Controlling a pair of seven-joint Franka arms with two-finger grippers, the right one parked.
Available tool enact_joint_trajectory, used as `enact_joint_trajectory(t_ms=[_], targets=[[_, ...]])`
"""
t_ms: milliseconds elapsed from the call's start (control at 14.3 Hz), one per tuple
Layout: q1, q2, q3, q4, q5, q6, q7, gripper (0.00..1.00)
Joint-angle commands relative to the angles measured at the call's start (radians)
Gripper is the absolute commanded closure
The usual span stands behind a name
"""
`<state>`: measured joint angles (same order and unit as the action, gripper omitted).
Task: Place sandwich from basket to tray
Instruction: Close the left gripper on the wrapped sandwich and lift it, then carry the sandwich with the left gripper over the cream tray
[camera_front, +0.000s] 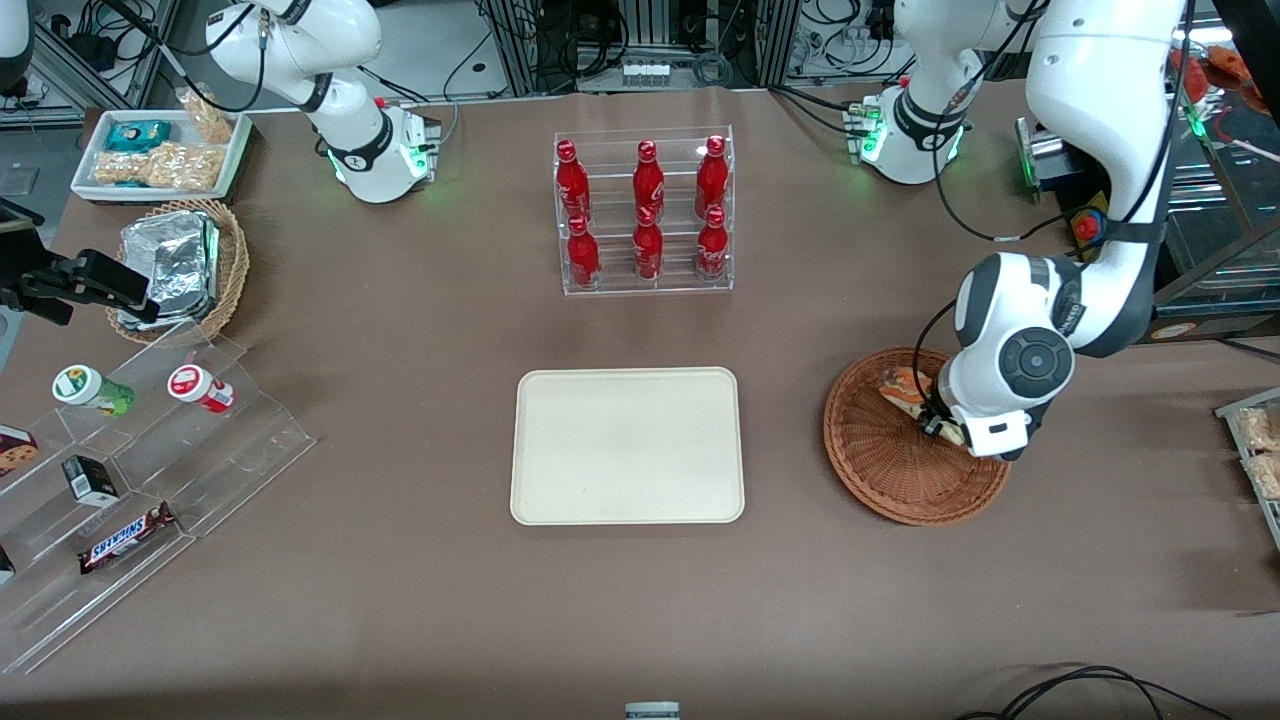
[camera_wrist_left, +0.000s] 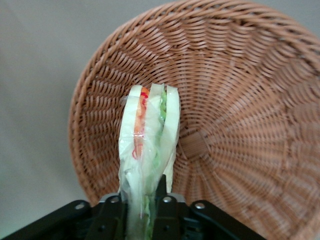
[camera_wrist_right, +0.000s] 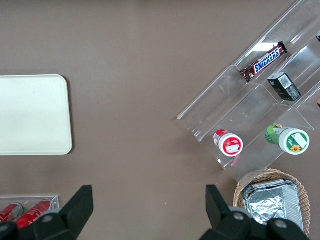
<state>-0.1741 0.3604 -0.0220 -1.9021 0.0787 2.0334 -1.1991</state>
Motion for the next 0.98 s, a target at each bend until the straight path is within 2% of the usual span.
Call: enact_joint_trajectory(t_ms=[0,210,490,770,910], targets=[[-0.007,-0.012,-0.044,0.113,-0.031,-0.097,0.067,1.0],[-0.008,0.023,-0.154,0.165,-0.02,-0.088,0.272,1.0],[-0.037,0.222,-0.257,0.41,-0.005,-0.065,0.521,0.94],[-0.184,0.383,-0.256,0.602,0.006,-0.01,0.486,0.99],[-0.257,0.425,-0.251,0.656,0.024,-0.005,0.477,1.0]])
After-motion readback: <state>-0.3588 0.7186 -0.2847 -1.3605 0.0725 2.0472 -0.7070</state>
